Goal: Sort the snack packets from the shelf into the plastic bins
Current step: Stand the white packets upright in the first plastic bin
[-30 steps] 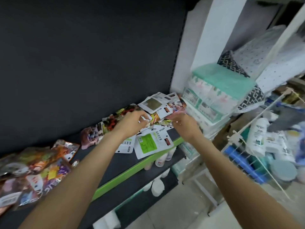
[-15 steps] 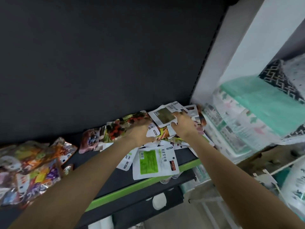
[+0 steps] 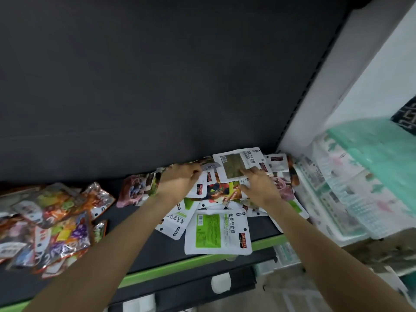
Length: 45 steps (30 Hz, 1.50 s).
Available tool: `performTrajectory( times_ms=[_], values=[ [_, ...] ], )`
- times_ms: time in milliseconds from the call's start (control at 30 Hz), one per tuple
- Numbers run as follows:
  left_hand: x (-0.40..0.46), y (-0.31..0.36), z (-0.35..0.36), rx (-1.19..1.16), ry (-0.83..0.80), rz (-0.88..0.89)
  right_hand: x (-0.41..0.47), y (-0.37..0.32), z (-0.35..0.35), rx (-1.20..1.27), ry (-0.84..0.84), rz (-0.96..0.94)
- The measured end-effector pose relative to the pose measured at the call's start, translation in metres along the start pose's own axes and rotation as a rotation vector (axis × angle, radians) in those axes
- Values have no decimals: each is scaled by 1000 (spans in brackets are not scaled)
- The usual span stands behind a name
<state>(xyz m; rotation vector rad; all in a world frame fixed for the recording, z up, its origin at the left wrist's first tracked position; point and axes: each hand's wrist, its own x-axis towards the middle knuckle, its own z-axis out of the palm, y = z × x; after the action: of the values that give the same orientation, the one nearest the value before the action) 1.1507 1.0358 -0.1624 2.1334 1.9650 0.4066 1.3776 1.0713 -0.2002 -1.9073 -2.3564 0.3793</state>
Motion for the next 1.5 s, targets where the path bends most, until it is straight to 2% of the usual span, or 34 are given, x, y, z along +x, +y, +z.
performTrajectory(
  times_ms=[133, 233, 300, 433, 600, 700, 767, 867, 1033, 1133, 1233, 1367, 1500],
  values=[
    [4, 8, -19, -96, 213, -146, 10, 15, -12, 26, 43, -27],
    [6, 18, -28, -122, 302, -162, 20, 31, -21, 24, -126, 20],
    [7, 25, -31, -130, 320, -151, 21, 36, -21, 13, -160, 35],
    [2, 35, -33, -145, 369, -176, 18, 35, -9, -118, -42, -10],
    [-10, 41, -35, -158, 347, -236, 9, 33, -9, -74, -2, -85],
    [-9, 42, -37, -160, 354, -246, 13, 34, -17, -167, 55, -128],
    [-9, 41, -41, -167, 358, -256, 17, 32, -21, -221, 192, -181],
    [-12, 38, -47, -158, 349, -276, 21, 27, -34, -160, 407, -265],
    [-26, 38, -59, -188, 396, -323, 25, 15, -54, 164, 266, -267],
    [-35, 40, -64, -205, 416, -350, 25, 12, -61, 298, 283, -232],
    [-45, 44, -66, -203, 430, -380, 21, 1, -71, 328, 289, -252],
    [-65, 42, -71, -226, 456, -393, 10, -23, -75, 136, 296, -296],
    [-93, 34, -73, -203, 473, -407, 6, -41, -66, 320, 197, -337]
  ],
)
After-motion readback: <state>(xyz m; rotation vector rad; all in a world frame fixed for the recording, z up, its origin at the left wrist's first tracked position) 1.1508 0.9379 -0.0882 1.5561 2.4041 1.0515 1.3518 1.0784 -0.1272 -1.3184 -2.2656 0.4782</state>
